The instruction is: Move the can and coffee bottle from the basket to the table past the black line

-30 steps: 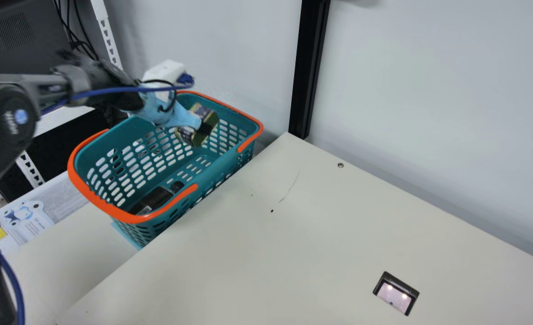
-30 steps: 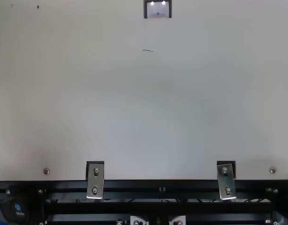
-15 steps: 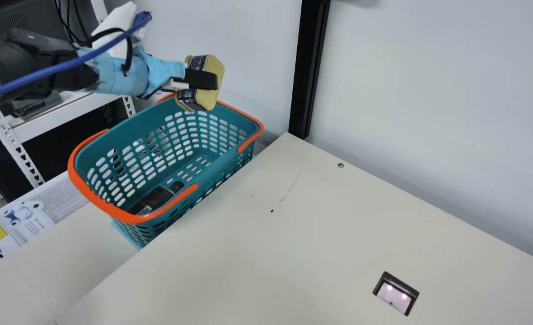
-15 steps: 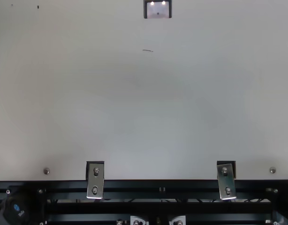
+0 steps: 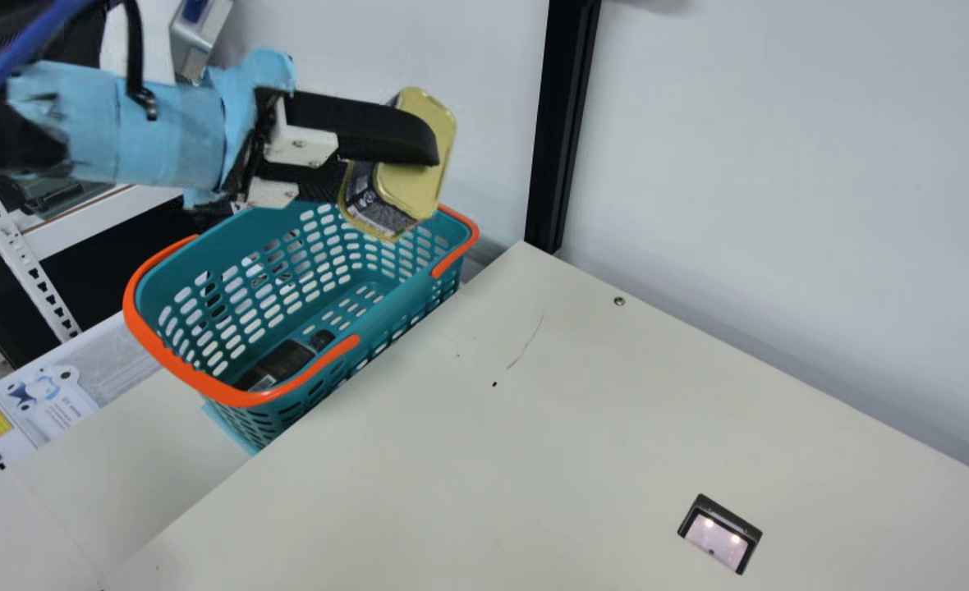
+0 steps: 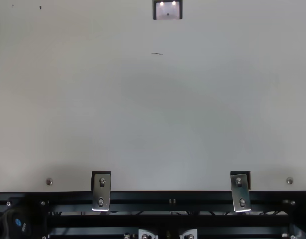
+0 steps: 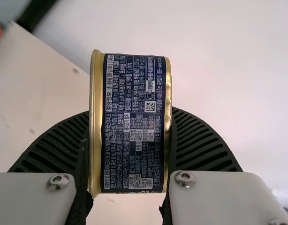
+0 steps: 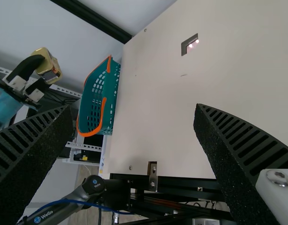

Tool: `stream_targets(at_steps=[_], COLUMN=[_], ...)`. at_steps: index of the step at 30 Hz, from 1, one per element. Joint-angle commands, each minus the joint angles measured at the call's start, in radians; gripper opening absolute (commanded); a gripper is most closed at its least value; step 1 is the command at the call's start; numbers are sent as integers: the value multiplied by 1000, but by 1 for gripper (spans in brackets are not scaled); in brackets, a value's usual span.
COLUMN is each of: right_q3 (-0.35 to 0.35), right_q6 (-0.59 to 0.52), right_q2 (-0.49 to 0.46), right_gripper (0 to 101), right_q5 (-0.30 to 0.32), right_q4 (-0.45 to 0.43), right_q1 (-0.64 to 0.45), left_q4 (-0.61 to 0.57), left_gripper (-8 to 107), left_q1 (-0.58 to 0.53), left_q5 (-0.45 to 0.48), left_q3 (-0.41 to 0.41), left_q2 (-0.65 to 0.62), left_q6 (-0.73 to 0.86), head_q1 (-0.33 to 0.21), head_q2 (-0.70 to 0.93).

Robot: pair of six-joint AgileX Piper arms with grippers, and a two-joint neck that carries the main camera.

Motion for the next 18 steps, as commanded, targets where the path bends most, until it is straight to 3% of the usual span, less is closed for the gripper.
stream_targets(at_steps=[1, 18], right_q3=[0, 0], right_q6=[0, 0], right_q2=[0, 0], right_gripper=[101, 101], right_q5=[0, 0], right_q4=[0, 0], right_q1=[0, 0], left_q4=[-7, -82], left_gripper=[10, 10], left_q1=[-5, -76], left_q5=[63, 86], left_q3=[7, 79], left_q2=[-53, -260], left_q6=[-206, -917], head_q1=[-23, -23], head_q2=[11, 11])
